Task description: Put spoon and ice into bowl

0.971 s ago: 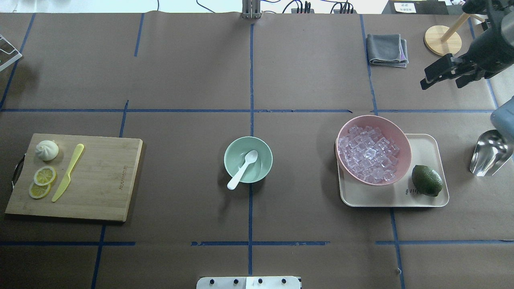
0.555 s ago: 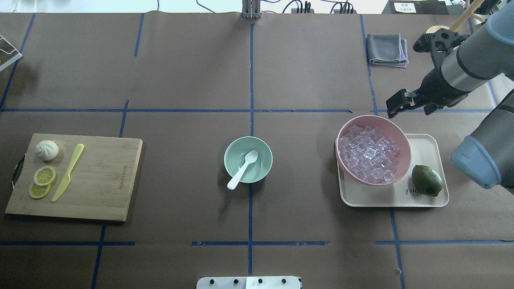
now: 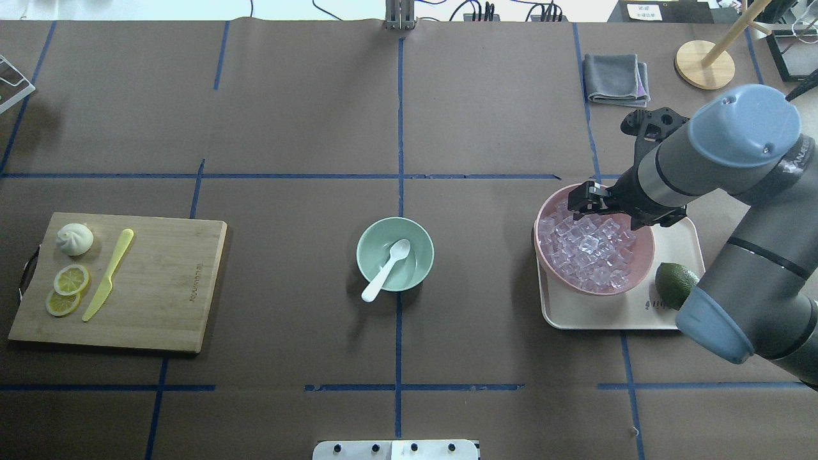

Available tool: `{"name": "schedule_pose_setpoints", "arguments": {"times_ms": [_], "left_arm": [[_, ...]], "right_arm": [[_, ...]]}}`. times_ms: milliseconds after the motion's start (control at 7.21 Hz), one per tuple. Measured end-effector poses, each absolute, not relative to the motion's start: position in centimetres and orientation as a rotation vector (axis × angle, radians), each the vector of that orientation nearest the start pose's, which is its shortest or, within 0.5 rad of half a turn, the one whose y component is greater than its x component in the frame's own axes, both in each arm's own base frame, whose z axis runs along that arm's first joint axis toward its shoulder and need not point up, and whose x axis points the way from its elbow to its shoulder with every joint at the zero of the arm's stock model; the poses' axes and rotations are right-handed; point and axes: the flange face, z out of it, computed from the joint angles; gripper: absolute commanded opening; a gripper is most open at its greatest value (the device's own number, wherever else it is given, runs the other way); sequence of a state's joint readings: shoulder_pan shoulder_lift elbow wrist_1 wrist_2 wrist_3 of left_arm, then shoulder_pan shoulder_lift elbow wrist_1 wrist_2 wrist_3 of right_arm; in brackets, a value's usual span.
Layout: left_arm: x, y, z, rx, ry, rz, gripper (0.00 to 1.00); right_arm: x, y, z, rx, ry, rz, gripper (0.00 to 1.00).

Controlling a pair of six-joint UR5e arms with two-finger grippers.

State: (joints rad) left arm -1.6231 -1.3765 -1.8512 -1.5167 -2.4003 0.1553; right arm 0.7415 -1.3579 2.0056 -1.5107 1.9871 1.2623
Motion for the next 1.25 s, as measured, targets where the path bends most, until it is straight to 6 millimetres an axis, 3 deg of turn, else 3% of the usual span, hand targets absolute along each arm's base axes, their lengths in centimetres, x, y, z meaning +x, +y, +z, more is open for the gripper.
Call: {"name": "schedule_pose_setpoints", "arguments": {"times_ms": [139,555,832,971,1109,1248], "left_arm": [[-8.2,-40.7,60.7,0.122,0.822,0.111,1.00],[-8.3,-40.4,60.0,0.136,0.822,0.115,1.00],[-8.3,-39.9,59.7,0.141,0.823,0.117,1.00],[-8.3,-39.6,59.4,0.146,0.822,0.118,1.00],[-8.3,-39.2,59.1,0.149,0.821,0.119,1.00],[-8.3,-39.0,59.0,0.150,0.820,0.118,1.00]], "right_arm": [[-34.3,-42.7,34.9,-0.027,-0.813,0.330,0.75],[-36.3,-42.3,36.4,-0.048,-0.780,0.408,0.70],[-36.9,-41.9,37.2,-0.036,-0.757,0.410,0.62],[-37.0,-41.6,37.6,-0.036,-0.749,0.409,0.49],[-37.0,-41.5,37.8,-0.038,-0.744,0.407,0.25],[-37.1,-41.3,37.9,-0.038,-0.743,0.404,0.11]]}}
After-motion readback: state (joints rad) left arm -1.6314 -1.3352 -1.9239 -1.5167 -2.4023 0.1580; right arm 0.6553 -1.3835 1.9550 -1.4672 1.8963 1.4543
